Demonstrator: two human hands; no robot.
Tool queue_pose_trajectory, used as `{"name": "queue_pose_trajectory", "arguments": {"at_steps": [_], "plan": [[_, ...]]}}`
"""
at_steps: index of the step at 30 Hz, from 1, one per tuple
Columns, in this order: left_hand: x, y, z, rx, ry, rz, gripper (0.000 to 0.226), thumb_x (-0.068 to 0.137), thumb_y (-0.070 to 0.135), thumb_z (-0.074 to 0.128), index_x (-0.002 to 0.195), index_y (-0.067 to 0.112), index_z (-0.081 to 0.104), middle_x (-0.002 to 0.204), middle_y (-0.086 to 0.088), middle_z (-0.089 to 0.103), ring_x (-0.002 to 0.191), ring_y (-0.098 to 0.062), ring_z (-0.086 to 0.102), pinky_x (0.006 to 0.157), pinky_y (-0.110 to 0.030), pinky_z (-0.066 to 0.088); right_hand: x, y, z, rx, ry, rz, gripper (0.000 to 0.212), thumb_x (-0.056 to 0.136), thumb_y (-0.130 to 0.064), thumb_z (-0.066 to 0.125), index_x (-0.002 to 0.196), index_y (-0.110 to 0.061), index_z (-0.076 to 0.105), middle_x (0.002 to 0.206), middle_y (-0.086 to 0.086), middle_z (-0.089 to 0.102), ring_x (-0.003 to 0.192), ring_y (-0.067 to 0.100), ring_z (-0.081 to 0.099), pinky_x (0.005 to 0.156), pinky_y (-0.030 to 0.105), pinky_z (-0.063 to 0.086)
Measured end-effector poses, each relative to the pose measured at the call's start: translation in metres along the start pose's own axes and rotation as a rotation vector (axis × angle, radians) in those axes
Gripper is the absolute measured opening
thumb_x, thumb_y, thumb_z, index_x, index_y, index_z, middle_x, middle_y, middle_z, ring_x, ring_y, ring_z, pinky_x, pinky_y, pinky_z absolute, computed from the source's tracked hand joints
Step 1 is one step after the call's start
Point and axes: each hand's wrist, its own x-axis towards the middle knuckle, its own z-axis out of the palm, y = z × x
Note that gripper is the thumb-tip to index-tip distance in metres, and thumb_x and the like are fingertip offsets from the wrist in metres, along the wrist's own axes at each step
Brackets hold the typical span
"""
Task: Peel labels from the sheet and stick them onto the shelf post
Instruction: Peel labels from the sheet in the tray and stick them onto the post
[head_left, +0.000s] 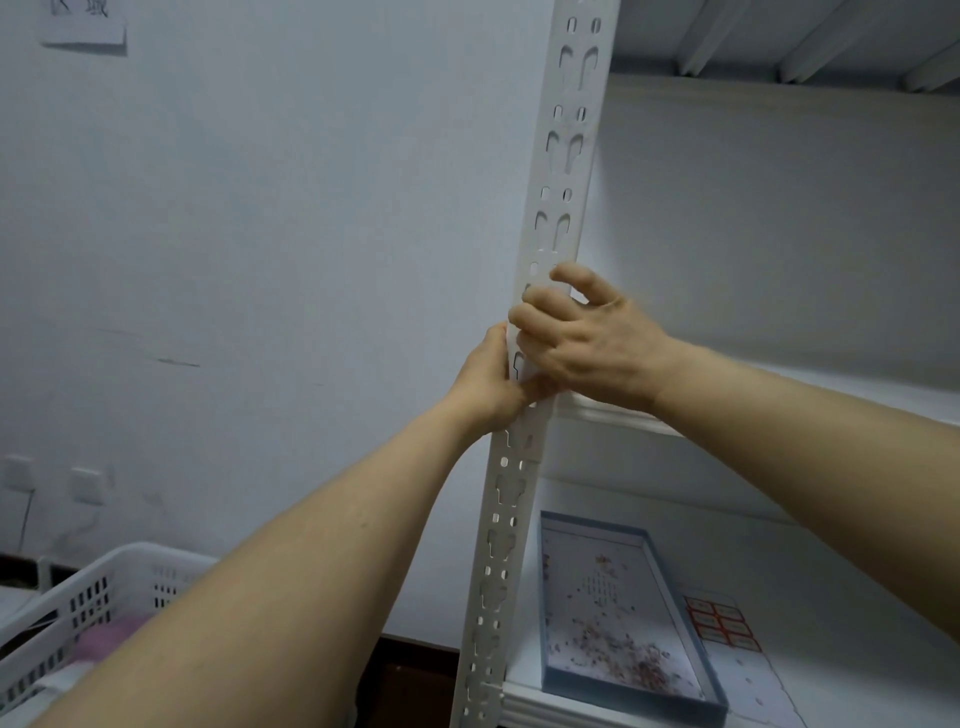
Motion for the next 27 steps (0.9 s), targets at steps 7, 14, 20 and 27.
{"name": "queue_pose_trajectory", "arguments": {"at_steps": [7,14,20,27], "plan": [[0.001,-0.002,0.000,-0.007,0.008,0.002,0.062,0.080,0.011,0.071,0.133,0.014,0.038,0.119,-0.002,0.055,0.103,-0.017,0.053,0.081,-0.029,0.047,0.003,-0.006,0.010,0.023,0.025,0.021,0.022,0.076,-0.003,0.046,0.068,-0.013,0.064,0.096,0.002,0.064,0.104,0.021,0.039,0.101,0.036,0.028],[-0.002,0.001,-0.002,0.019,-0.011,0.033,0.038,0.084,0.009,0.066,0.111,0.020,0.041,0.090,0.011,0.051,0.082,-0.007,0.051,0.065,-0.016,0.043,0.002,-0.009,0.014,0.042,0.041,0.068,0.015,0.073,-0.005,0.053,0.075,-0.008,0.067,0.100,0.004,0.064,0.105,0.021,0.039,0.102,0.039,0.027],[-0.003,0.002,-0.001,0.023,-0.007,0.027,0.039,0.085,0.011,0.066,0.112,0.020,0.040,0.090,0.011,0.050,0.080,-0.003,0.050,0.066,-0.020,0.043,-0.002,-0.010,0.011,0.058,0.056,0.125,0.015,0.078,-0.004,0.051,0.078,-0.006,0.066,0.099,0.005,0.064,0.103,0.024,0.040,0.101,0.040,0.029],[-0.004,0.001,0.000,0.014,0.001,0.000,0.052,0.084,0.017,0.069,0.126,0.011,0.039,0.102,0.004,0.050,0.090,-0.012,0.050,0.065,-0.015,0.042,-0.009,-0.014,0.014,0.124,0.042,0.204,0.033,0.084,-0.003,0.034,0.080,-0.005,0.066,0.110,0.007,0.050,0.106,0.024,0.041,0.102,0.040,0.028]]}}
